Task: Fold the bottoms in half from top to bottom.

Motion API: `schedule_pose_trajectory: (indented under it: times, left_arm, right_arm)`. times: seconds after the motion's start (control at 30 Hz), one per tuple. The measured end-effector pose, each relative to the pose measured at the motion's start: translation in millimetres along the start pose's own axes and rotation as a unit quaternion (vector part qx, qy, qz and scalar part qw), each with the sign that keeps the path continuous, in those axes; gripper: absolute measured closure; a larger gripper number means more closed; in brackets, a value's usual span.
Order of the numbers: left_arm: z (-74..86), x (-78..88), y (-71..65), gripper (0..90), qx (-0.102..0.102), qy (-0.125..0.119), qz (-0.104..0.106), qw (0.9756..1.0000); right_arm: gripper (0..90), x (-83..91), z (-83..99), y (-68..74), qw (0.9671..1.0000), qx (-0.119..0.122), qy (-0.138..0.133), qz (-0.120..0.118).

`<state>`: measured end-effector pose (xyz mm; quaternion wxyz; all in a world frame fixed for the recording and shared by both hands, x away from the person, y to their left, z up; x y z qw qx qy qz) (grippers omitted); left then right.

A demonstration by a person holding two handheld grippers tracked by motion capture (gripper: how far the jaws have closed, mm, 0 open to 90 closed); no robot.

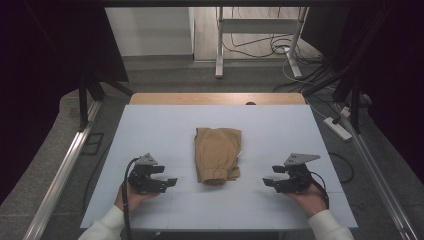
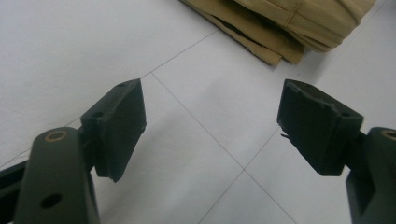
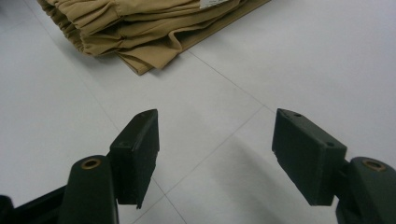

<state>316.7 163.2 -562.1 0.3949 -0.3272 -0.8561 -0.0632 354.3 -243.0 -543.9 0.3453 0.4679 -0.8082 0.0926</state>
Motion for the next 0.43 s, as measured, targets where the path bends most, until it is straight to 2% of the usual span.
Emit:
schedule_pose_trajectory:
  times: [0.43]
  left_arm:
    - [0.6, -0.8, 0.6, 22.9, 0.0, 0.002, 0.0, 1.0]
  right_arm:
    - [31.3, -2.5, 1.0, 1.1, 1.0, 0.006, 0.008, 0.001]
Point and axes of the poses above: each handheld gripper's, and its own axes: x roughly backward along the jaws, z roughly out of its underside, y roughly to its left, the point moved 6 cm from there along -x, roughly forward along the jaws, and after that the axes turned 6 degrees about -z, right-handed, at the moved point
